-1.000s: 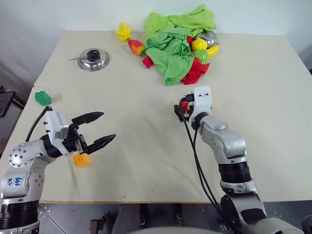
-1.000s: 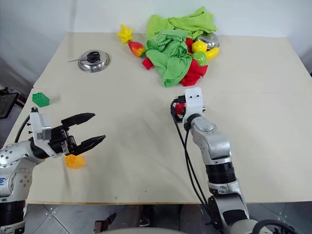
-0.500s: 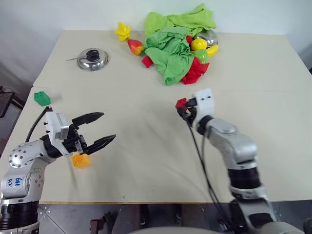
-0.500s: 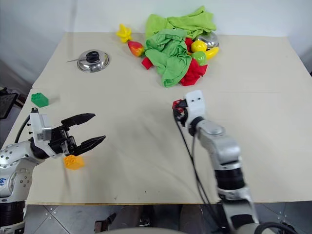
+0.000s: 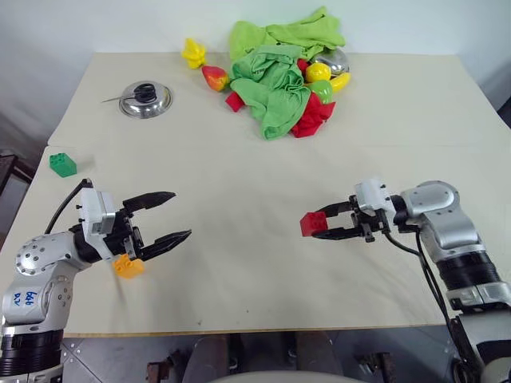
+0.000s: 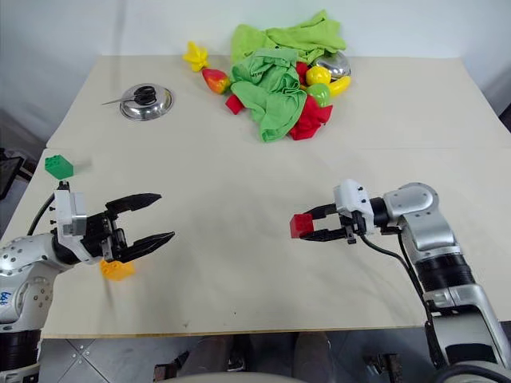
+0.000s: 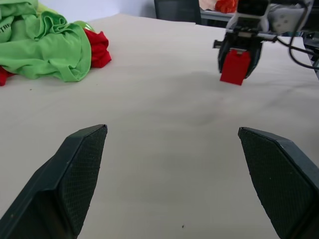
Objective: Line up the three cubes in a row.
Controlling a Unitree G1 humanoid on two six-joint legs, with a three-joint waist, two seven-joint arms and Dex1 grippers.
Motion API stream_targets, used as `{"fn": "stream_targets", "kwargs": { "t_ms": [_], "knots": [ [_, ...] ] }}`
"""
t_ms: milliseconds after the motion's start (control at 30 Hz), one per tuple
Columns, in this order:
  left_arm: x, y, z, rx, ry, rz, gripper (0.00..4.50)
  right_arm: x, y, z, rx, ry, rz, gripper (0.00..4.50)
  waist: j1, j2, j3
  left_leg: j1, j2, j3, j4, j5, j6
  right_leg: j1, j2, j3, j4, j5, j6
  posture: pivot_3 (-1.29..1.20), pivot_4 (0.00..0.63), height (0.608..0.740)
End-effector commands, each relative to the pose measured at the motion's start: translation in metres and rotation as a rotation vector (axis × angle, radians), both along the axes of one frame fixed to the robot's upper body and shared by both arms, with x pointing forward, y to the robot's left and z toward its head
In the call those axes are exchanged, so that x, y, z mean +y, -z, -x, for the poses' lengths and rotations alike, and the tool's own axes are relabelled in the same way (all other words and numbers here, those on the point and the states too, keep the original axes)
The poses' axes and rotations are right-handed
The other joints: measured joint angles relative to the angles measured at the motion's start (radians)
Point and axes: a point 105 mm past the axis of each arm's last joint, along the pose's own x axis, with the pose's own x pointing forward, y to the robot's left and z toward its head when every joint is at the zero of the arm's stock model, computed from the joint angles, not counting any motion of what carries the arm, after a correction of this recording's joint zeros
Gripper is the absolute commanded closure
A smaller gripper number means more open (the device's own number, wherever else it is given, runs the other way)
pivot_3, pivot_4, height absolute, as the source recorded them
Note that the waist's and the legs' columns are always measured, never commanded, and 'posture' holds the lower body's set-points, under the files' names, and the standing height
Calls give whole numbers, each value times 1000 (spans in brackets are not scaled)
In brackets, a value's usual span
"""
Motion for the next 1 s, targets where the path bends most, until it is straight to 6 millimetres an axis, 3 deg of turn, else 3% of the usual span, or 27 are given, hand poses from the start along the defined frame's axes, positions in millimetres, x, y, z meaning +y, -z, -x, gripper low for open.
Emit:
{"fn": "stream_targets", "kwargs": {
  "t_ms": [33, 433, 733, 933, 1000],
  "knots": [
    [-6, -5, 10, -24, 55, -32, 0, 1, 6, -1, -24, -79, 38, 3029, 0, 0, 0, 0, 0, 0, 0, 0, 0, 0, 0, 0, 0, 0, 0, 0, 150, 740],
    [-12, 1, 22, -29, 111, -89, 0, -6, 13, -23, -41, -41, 101, 3029, 2, 2, 1, -1, 0, -2, 1, 0, 0, 0, 0, -1, 0, 0, 0, 0, 150, 740],
    [-2, -9, 12, -58, 22, -60, 0, -10, 1, -26, -72, -23, 57, 59, 2, 2, 2, -1, 0, -2, 1, 0, 0, 0, 0, -1, 0, 0, 0, 0, 150, 740],
    [32, -23, 9, -118, -191, -6, 0, -21, -31, -14, -119, -3, -117, 21, 3, 3, 3, -1, 0, -2, 1, 0, 0, 0, 0, -1, 0, 0, 0, 0, 150, 740],
    [69, -19, 16, -121, -370, 23, 0, -27, -44, 1, -115, -4, -249, 21, 4, 3, 3, -1, 0, -3, 1, -1, -1, 1, 0, -1, 0, 0, 0, 0, 150, 740]
  ]
}}
